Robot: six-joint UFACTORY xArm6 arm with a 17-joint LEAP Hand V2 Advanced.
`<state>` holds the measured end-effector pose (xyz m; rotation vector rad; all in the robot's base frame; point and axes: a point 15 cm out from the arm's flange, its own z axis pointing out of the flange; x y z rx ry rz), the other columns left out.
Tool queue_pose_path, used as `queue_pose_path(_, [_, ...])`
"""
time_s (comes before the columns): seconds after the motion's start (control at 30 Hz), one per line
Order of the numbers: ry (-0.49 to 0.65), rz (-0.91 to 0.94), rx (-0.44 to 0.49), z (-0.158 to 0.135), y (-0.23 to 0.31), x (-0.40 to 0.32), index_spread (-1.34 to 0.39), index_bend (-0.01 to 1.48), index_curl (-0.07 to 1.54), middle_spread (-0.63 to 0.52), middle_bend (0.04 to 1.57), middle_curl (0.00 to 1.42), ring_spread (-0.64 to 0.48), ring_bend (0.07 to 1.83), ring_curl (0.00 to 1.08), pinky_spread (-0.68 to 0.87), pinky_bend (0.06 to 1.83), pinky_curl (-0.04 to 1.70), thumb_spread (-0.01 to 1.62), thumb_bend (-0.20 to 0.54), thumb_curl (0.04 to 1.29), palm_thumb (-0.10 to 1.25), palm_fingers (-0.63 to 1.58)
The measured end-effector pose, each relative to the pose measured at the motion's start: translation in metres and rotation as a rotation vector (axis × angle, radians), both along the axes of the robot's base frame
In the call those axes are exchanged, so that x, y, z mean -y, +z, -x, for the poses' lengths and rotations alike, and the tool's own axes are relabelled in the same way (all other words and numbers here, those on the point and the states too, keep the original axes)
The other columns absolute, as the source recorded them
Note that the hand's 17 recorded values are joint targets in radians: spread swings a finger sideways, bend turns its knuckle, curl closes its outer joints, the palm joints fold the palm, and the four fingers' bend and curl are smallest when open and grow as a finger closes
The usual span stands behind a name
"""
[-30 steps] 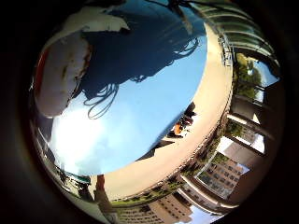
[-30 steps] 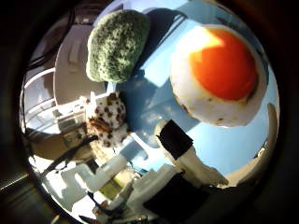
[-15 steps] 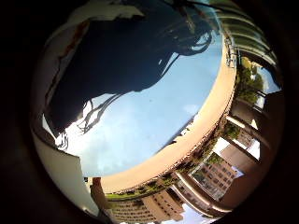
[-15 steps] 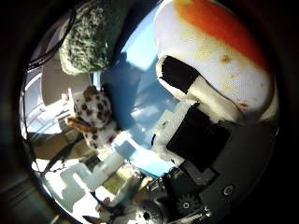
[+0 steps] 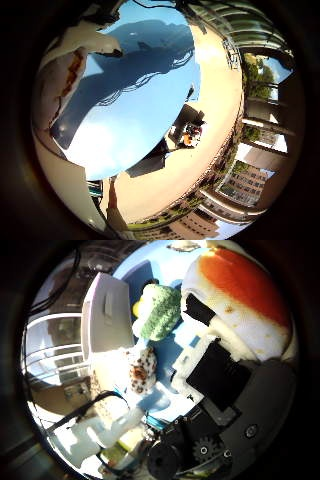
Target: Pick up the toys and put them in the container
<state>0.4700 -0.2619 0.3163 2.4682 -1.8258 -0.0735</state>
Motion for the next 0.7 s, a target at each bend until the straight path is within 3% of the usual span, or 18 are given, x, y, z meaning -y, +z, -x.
queue_pose_path(0.2, [0.043, -0.010, 0.157, 0.021, 0.107, -0.054, -0.65, 0.77, 0.56, -0.20, 1.17, 0.93, -0.10, 1.35, 0.78, 0.18, 1.66, 0.38, 1.17, -0.006, 0.54, 0.97, 0.98])
queue_pose_path(0.37, [0.174, -0.092, 0.273, 0.032, 0.173, -0.155, -0.68, 0.84, 0.69, -0.20, 1.24, 0.98, -0.12, 1.41, 0.82, 0.14, 1.72, 0.44, 1.17, -0.014, 0.58, 0.97, 0.90])
queue_pose_path(0.5, [0.247, -0.150, 0.293, 0.029, 0.185, -0.231, -0.70, 0.86, 0.79, -0.19, 1.28, 1.00, -0.13, 1.45, 0.84, 0.13, 1.75, 0.47, 1.17, -0.014, 0.61, 0.97, 0.86])
queue_pose_path(0.7, [0.386, -0.215, 0.209, 0.025, 0.160, -0.362, -0.71, 0.87, 0.91, -0.19, 1.33, 1.01, -0.14, 1.49, 0.86, 0.12, 1.78, 0.52, 1.17, -0.017, 0.63, 0.95, 0.81])
